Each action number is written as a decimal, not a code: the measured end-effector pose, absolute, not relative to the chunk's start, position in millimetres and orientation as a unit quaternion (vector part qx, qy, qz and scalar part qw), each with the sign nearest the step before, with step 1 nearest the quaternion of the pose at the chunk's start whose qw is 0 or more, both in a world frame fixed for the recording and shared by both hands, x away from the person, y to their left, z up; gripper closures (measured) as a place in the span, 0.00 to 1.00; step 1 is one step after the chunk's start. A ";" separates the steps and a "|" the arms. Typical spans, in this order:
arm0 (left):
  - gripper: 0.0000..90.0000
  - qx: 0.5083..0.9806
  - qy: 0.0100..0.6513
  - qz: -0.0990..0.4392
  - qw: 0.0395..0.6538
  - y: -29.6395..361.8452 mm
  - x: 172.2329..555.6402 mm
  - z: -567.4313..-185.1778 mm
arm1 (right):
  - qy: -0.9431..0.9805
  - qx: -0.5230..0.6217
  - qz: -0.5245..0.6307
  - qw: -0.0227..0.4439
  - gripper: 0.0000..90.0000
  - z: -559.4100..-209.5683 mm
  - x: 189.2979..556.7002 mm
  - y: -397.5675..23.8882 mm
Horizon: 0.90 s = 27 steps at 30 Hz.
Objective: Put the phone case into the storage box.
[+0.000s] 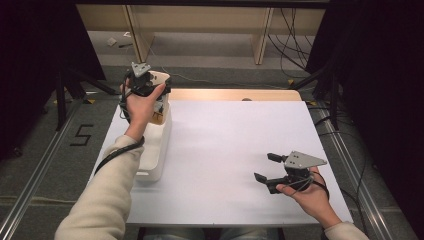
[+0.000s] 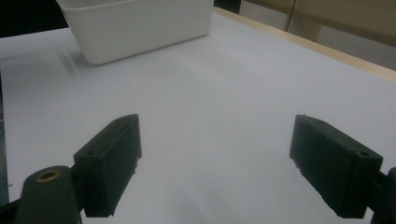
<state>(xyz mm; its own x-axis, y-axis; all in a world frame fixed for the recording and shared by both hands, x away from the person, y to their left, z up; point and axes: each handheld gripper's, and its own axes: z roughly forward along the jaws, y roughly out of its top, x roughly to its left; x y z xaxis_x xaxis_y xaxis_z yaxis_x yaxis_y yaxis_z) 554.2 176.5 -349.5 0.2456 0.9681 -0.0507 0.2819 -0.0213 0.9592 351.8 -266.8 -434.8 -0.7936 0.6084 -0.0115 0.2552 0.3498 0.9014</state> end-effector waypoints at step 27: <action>0.12 0.619 0.506 0.359 0.482 179.4 570.6 -347.7 | 0.802 0.270 0.504 0.175 0.20 -434.9 351.8 -266.9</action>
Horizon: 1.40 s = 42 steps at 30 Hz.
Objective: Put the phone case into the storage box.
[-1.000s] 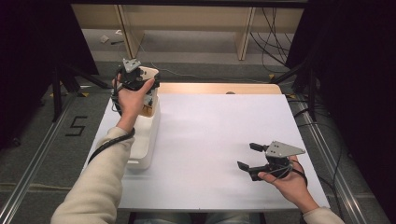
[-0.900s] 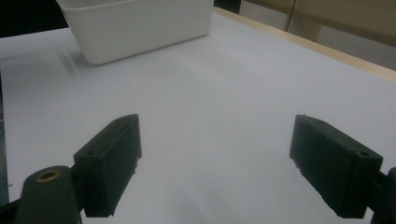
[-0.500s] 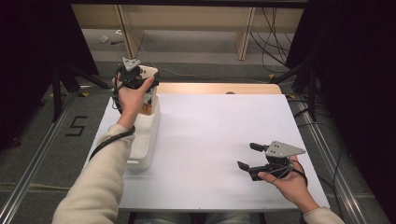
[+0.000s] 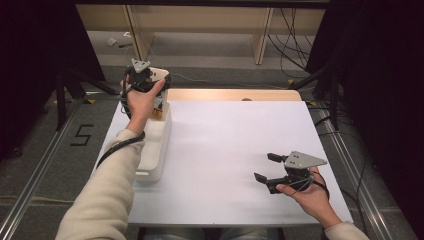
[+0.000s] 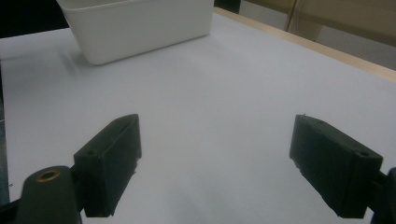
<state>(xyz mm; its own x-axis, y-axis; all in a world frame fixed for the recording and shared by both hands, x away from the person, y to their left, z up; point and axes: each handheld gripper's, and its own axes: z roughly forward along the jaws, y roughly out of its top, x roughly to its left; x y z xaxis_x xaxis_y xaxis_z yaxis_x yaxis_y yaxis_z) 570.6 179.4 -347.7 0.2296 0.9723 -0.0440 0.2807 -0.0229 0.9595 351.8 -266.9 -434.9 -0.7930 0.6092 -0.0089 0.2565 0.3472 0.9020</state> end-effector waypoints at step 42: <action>0.12 0.619 0.497 0.363 0.488 171.8 595.1 -347.8 | 0.801 0.268 0.505 0.174 0.20 -435.0 352.0 -267.0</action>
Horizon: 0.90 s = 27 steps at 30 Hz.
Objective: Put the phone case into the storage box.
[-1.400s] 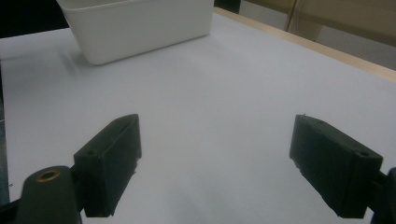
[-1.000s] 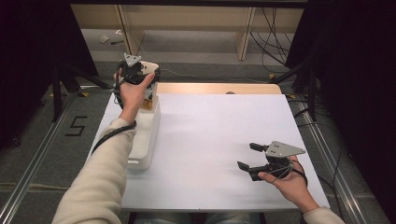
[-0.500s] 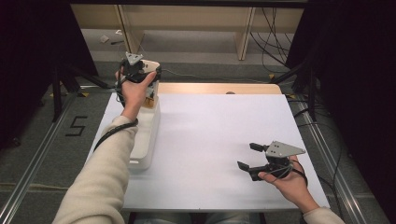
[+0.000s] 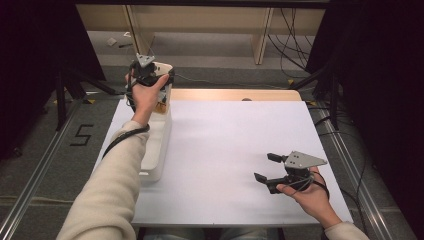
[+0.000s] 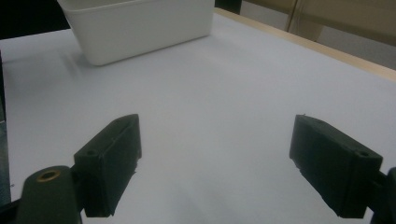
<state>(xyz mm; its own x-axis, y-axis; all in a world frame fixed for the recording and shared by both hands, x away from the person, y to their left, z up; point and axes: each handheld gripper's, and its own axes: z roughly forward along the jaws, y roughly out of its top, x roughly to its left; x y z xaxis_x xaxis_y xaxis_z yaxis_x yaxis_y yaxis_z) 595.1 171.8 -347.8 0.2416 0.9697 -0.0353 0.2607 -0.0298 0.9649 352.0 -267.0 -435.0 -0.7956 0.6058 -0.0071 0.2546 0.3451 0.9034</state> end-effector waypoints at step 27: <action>0.12 0.621 0.501 0.368 0.477 170.1 606.7 -355.0 | 0.801 0.268 0.507 0.173 0.20 -434.6 351.6 -267.3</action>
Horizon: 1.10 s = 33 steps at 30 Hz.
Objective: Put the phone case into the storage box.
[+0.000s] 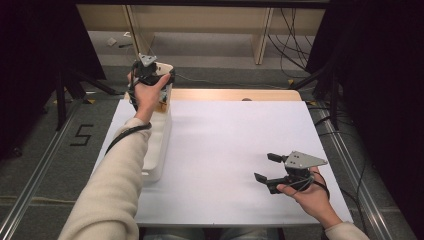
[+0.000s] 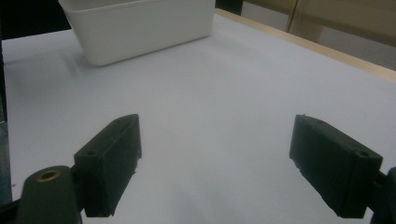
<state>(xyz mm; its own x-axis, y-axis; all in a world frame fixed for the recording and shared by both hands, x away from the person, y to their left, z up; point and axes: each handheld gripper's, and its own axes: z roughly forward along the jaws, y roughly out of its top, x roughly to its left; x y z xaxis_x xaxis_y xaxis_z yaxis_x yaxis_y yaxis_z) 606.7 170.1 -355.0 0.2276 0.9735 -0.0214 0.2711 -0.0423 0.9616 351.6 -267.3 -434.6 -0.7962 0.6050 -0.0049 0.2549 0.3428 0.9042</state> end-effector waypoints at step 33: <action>0.12 0.626 0.504 0.370 0.467 172.4 609.7 -363.8 | 0.801 0.268 0.507 0.173 0.20 -434.6 351.5 -267.3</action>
